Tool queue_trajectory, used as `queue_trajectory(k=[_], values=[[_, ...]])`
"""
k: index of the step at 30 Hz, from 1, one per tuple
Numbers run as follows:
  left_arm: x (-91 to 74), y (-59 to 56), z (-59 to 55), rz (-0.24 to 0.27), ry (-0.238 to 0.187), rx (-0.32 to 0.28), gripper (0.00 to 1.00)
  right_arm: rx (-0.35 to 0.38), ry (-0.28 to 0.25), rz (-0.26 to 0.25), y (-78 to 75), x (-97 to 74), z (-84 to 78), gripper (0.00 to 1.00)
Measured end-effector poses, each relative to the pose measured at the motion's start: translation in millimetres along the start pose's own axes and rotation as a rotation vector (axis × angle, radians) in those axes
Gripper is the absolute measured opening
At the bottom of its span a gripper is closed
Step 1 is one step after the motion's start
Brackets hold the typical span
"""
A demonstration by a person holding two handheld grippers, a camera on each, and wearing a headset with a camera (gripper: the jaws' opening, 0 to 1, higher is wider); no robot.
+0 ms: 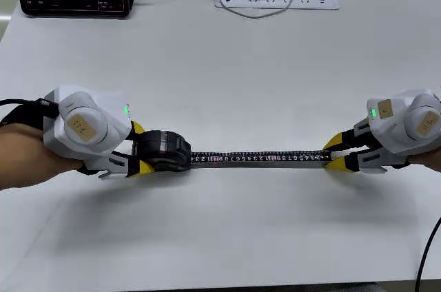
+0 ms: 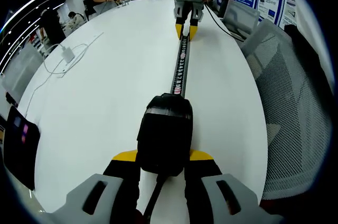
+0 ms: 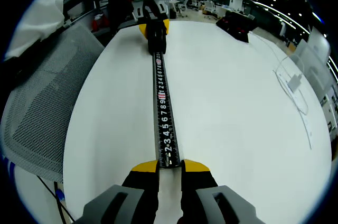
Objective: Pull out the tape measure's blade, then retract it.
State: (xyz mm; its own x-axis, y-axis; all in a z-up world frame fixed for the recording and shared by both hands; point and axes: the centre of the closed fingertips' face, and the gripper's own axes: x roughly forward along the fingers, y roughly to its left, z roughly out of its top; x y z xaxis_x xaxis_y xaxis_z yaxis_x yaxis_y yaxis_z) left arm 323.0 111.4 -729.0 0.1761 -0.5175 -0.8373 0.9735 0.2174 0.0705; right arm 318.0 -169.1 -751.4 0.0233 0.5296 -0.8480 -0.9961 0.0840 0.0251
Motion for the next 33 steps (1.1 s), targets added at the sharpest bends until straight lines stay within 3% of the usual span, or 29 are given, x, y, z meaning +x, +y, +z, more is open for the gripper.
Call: queue_trajectory(k=[5, 14, 18, 24, 33], values=[[0.0, 0.6, -0.7, 0.005, 0.003, -0.003, 0.28, 0.02, -0.002, -0.004, -0.1, -0.6, 0.2, 0.18], [-1.1, 0.6, -1.2, 0.0, -0.001, -0.013, 0.28, 0.029, -0.005, -0.003, 2.1, -2.2, 0.6, 0.18], [-0.9, 0.4, -1.7, -0.001, -0.005, -0.032, 0.33, 0.048, -0.013, -0.003, 3.1, -2.0, 1.1, 0.19], [-5.3, 0.8, 2.0, 0.005, -0.034, -0.08, 0.4, 0.092, -0.042, -0.009, 3.3, -4.7, 5.5, 0.26], [-11.8, 1.5, 5.6, 0.029, -0.056, -0.094, 0.4, 0.108, -0.071, -0.034, 2.4, -5.8, 11.7, 0.28]])
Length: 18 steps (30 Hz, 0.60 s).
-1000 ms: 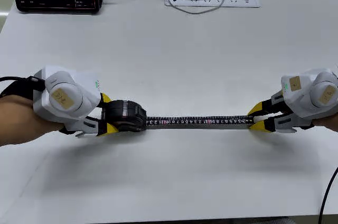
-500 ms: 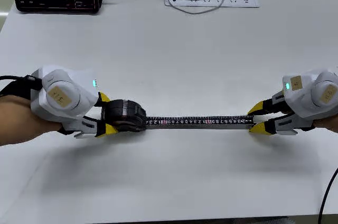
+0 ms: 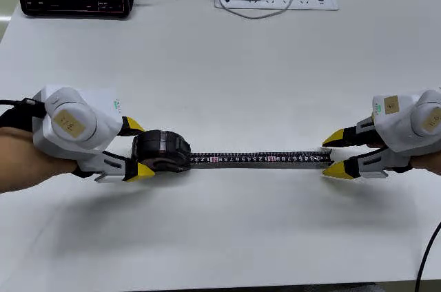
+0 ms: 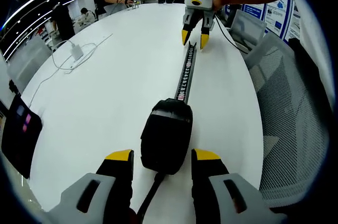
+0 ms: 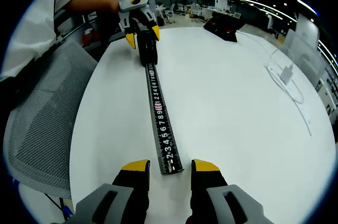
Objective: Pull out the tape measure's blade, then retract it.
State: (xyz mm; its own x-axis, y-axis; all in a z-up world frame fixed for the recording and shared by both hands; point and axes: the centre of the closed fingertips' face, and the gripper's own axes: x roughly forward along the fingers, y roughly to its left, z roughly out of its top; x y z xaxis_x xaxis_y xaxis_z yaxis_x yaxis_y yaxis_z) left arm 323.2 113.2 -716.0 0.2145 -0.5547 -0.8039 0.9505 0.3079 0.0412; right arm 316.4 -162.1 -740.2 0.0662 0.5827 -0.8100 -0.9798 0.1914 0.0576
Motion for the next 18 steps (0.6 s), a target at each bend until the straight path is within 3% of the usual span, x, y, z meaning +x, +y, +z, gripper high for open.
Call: queue_trajectory(k=[11, 18], values=[[-18.5, -1.3, -1.6, 0.066, -0.05, -0.078, 0.44, 0.078, -0.095, -0.076, 3.7, -7.5, 17.1, 0.38], [-27.2, -3.9, -0.4, 0.101, -0.088, -0.129, 0.48, 0.106, -0.123, -0.121, 6.1, -12.4, 23.8, 0.48]])
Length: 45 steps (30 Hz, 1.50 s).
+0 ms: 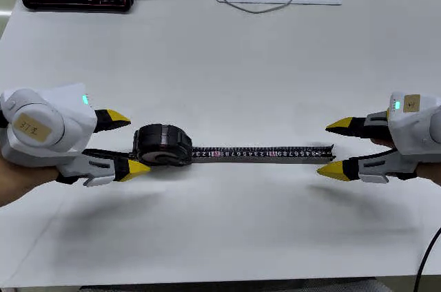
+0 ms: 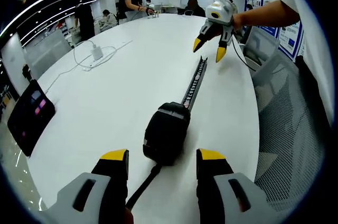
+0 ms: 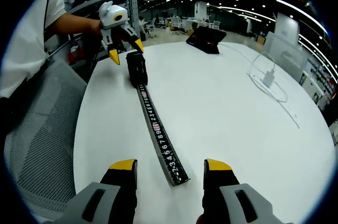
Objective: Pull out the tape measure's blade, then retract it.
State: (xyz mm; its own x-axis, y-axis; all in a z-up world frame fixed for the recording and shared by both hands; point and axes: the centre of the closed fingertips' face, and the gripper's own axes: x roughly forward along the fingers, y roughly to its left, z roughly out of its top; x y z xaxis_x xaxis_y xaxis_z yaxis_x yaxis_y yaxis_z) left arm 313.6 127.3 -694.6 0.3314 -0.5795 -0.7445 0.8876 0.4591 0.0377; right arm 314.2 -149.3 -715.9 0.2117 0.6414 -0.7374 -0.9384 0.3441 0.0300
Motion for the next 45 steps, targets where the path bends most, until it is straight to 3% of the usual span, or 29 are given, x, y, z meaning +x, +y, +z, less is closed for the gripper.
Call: queue_trajectory(k=[11, 19, 23, 27, 36, 45], values=[[-15.8, -4.9, 1.3, 0.057, -0.067, -0.084, 0.54, 0.051, -0.049, -0.052, 12.0, -6.4, 8.1, 0.54], [-22.9, -8.7, 4.6, 0.102, -0.131, -0.136, 0.64, 0.083, -0.087, -0.097, 18.2, -11.2, 15.3, 0.59], [-27.0, -14.4, 6.3, 0.116, -0.161, -0.138, 0.67, 0.092, -0.093, -0.114, 21.8, -13.5, 14.0, 0.62], [-33.2, -19.2, 7.0, 0.128, -0.189, -0.147, 0.7, 0.114, -0.132, -0.146, 23.6, -19.3, 18.3, 0.63], [-42.7, -27.2, 2.5, 0.167, -0.212, -0.174, 0.75, 0.149, -0.185, -0.192, 33.6, -23.8, 25.2, 0.69], [-48.7, -34.0, 3.0, 0.193, -0.228, -0.184, 0.78, 0.151, -0.21, -0.191, 45.5, -20.5, 30.3, 0.73]])
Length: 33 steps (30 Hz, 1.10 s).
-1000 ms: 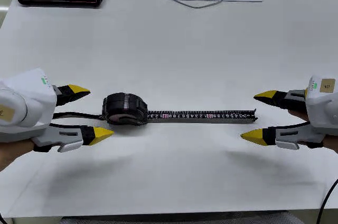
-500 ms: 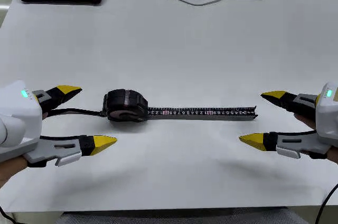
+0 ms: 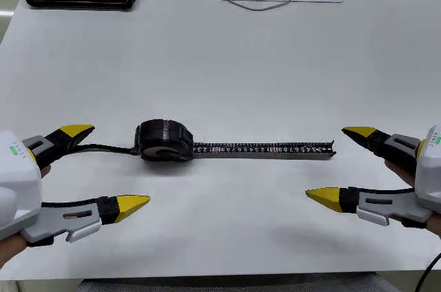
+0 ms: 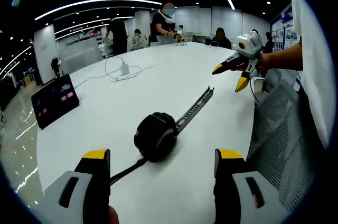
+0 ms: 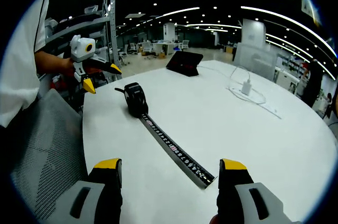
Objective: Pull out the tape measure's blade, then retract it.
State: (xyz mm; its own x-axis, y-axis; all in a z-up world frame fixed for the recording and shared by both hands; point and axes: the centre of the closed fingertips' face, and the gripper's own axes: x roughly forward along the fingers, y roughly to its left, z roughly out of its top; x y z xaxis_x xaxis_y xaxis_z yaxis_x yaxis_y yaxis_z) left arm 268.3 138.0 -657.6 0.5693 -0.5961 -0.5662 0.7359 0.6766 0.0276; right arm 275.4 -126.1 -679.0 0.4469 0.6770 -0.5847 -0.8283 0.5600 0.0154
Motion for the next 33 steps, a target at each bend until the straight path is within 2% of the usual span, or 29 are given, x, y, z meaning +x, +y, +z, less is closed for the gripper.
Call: queue_trajectory(k=[10, 19, 33], values=[[-6.1, -8.4, -2.5, 0.014, -0.013, -0.049, 0.83, 0.017, -0.011, 0.007, 13.1, -0.8, 1.4, 0.83], [-9.8, -13.8, -12.0, 0.017, 0.009, -0.044, 0.89, 0.025, -0.011, 0.019, 21.3, -0.7, -1.3, 0.88], [-11.8, -16.5, -17.2, 0.014, 0.016, -0.049, 0.9, 0.03, -0.017, 0.015, 27.7, -0.2, -0.7, 0.93]])
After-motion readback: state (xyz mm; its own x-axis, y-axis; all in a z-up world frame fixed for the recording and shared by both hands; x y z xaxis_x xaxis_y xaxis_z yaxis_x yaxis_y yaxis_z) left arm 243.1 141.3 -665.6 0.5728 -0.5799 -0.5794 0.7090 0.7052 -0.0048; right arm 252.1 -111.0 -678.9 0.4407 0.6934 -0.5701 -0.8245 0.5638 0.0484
